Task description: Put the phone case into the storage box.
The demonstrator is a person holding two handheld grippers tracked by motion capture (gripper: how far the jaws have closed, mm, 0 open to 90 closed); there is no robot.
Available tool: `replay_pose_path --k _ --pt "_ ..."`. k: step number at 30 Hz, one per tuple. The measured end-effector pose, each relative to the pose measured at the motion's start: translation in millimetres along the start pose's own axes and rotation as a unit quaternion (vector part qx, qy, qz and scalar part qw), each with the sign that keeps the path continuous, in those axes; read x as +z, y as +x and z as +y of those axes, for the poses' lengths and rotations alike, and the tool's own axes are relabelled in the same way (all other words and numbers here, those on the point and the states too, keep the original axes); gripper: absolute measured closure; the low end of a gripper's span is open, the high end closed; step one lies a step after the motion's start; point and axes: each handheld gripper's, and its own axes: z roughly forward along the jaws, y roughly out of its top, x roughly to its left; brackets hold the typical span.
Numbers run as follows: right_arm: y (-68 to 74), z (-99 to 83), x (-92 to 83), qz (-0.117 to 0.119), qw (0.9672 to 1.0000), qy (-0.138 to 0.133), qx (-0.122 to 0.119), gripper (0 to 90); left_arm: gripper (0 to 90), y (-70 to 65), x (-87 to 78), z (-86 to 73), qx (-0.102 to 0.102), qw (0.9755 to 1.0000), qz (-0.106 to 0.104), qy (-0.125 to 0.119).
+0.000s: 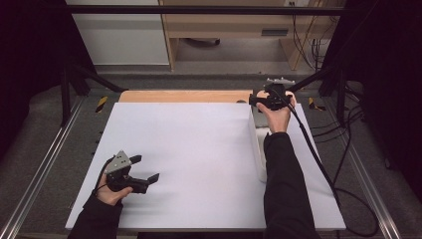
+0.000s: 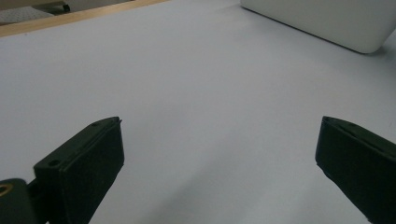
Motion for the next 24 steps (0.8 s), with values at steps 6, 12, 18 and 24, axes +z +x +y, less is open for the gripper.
replay_pose_path --k 6,12,18,24 --pt "-2.8 4.5 -10.2 0.004 0.9999 -0.012 -0.002 1.9 0.7 -0.3 0.3 -0.1 0.001 1.0 0.0 0.0" --pt "-5.2 9.7 -26.9 0.016 0.9993 -0.032 -0.008 2.4 0.7 -0.9 0.6 -0.1 0.001 1.0 -0.001 0.0" --pt "-0.6 10.4 -47.7 0.055 0.9968 -0.055 -0.019 2.9 0.6 -1.4 0.1 0.1 0.003 1.0 -0.001 -0.002" --pt "11.1 5.4 -72.8 0.112 0.9905 -0.071 -0.036 2.4 0.5 -2.1 -0.5 0.5 0.004 1.0 -0.003 -0.007"
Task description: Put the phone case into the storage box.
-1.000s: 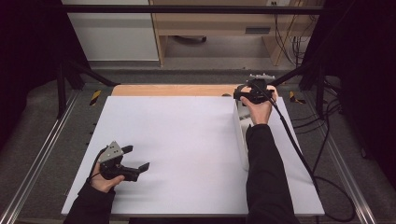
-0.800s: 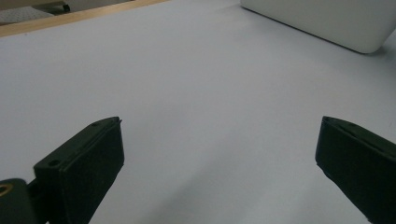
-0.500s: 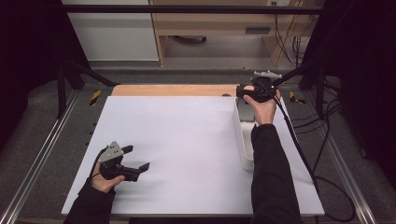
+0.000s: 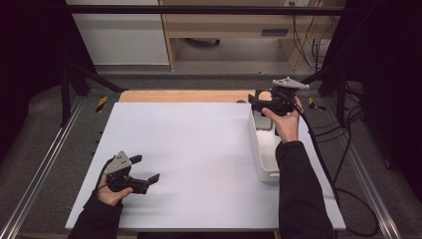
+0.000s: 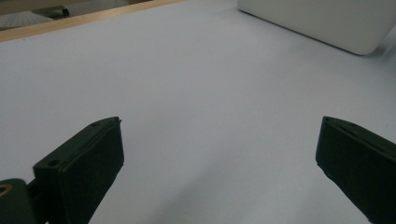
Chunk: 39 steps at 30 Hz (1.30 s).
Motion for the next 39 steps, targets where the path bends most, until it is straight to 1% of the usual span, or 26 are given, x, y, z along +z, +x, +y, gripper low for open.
replay_pose_path --k 2,4,6,8,9,12,13,15,16,20,22,25,26,29,32,35,38,39 --pt "6.1 -1.5 -8.6 0.017 0.9998 -0.007 -0.009 2.4 0.5 -0.4 -0.3 0.2 0.001 1.0 0.0 -0.001" --pt "10.5 -3.7 -16.3 0.038 0.9991 -0.013 -0.01 2.1 0.5 -0.7 -0.4 0.4 0.002 1.0 -0.001 -0.003" --pt "15.4 -6.6 -25.2 0.059 0.998 -0.017 -0.012 1.9 0.5 -1.0 -0.8 0.7 0.003 1.0 -0.002 -0.004" --pt "20.1 -10.6 -35.6 0.077 0.9965 -0.022 -0.021 1.7 0.4 -1.0 -1.0 0.8 0.003 1.0 -0.002 -0.005" --pt "21.6 -11.9 -39.0 0.082 0.9961 -0.022 -0.023 1.6 0.4 -1.0 -1.0 0.8 0.004 1.0 -0.002 -0.005" --pt "26.3 -19.1 -52.9 0.105 0.9933 -0.032 -0.034 1.3 0.3 -1.3 -1.2 0.9 0.004 1.0 -0.002 -0.006" --pt "27.9 -22.7 -58.6 0.116 0.9918 -0.036 -0.038 1.1 0.3 -1.5 -1.4 1.0 0.005 1.0 -0.002 -0.007" --pt "29.7 -28.6 -67.3 0.131 0.9896 -0.036 -0.047 0.6 0.3 -2.0 -1.5 1.3 0.006 0.9999 -0.003 -0.008" --pt "30.4 -30.9 -70.5 0.134 0.9892 -0.036 -0.048 0.6 0.2 -2.2 -1.6 1.4 0.006 0.9999 -0.004 -0.009" --pt "31.7 -44.2 -87.9 0.157 0.9848 -0.04 -0.062 0.3 0.1 -2.8 -1.7 1.5 0.009 0.9999 -0.005 -0.01" --pt "31.3 -49.5 -94.2 0.161 0.9842 -0.041 -0.06 0.3 0.1 -3.2 -2.0 1.8 0.009 0.9999 -0.005 -0.013" --pt "29.5 -59.8 -102.9 0.168 0.9828 -0.043 -0.064 0.3 0.1 -3.8 -2.6 2.3 0.011 0.9998 -0.006 -0.016" --pt "28.7 -63.6 -105.6 0.168 0.9829 -0.043 -0.063 0.3 0.1 -4.2 -2.8 2.4 0.012 0.9998 -0.006 -0.016" --pt "24.4 -76.0 -112.8 0.175 0.9818 -0.045 -0.06 0.3 0.0 -4.9 -2.5 2.5 0.013 0.9998 -0.007 -0.017" --pt "19.5 -86.0 -118.0 0.179 0.9808 -0.046 -0.063 0.3 0.0 -5.6 -2.7 2.6 0.015 0.9997 -0.007 -0.018" --pt "13.5 -97.8 -122.9 0.178 0.9812 -0.044 -0.061 0.3 0.0 -5.9 -3.3 2.9 0.015 0.9996 -0.007 -0.022" --pt "7.5 -107.8 -126.3 0.174 0.982 -0.046 -0.058 0.3 0.0 -6.0 -3.6 3.1 0.015 0.9995 -0.008 -0.025" --pt "5.5 -111.0 -127.0 0.171 0.9826 -0.043 -0.059 0.3 0.0 -6.1 -3.8 3.2 0.015 0.9995 -0.008 -0.026"
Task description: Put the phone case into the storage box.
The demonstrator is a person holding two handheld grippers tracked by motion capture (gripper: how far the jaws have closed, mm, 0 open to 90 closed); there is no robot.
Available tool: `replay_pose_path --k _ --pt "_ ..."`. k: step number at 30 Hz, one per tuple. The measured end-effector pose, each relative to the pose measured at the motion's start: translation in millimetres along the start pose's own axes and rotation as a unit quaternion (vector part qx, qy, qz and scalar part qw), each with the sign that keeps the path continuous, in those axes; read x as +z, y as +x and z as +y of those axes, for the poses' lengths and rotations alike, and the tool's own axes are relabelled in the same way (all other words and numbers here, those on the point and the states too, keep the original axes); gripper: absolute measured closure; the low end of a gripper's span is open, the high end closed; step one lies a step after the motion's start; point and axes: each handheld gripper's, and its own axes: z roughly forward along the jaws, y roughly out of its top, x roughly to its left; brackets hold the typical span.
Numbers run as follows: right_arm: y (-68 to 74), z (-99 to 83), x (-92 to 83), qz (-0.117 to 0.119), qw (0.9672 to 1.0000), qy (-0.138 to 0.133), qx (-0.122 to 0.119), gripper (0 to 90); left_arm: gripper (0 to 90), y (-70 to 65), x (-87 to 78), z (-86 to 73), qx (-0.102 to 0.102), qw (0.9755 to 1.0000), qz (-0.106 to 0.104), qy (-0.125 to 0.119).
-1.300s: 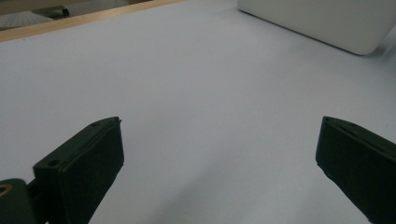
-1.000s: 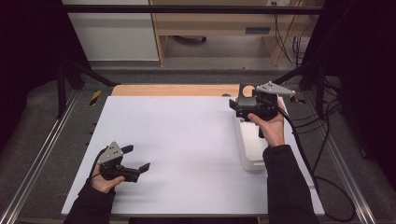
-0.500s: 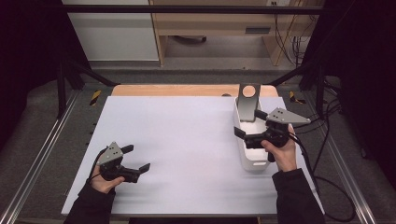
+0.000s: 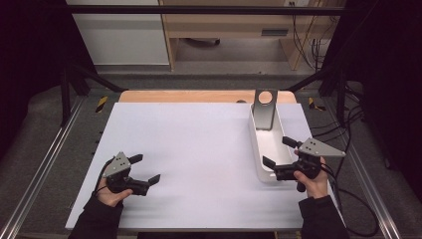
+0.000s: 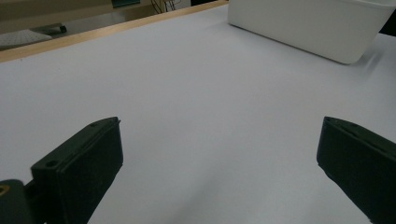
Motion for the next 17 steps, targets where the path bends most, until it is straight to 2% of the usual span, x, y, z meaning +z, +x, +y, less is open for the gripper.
replay_pose_path --k 2,9,17 --pt "-1.8 -6.4 -3.2 -0.011 0.9999 0.003 -0.005 0.3 0.0 -0.3 -0.3 0.2 0.001 1.0 0.0 -0.002" --pt "-7.4 -27.5 -15.6 -0.028 0.9996 0.002 0.003 0.3 0.0 -1.3 -1.3 1.0 0.005 0.9999 -0.002 -0.011" --pt "-12.0 -39.6 -24.7 -0.047 0.9989 0.001 0.007 0.3 0.0 -2.4 -2.8 2.5 0.009 0.9998 -0.004 -0.017"
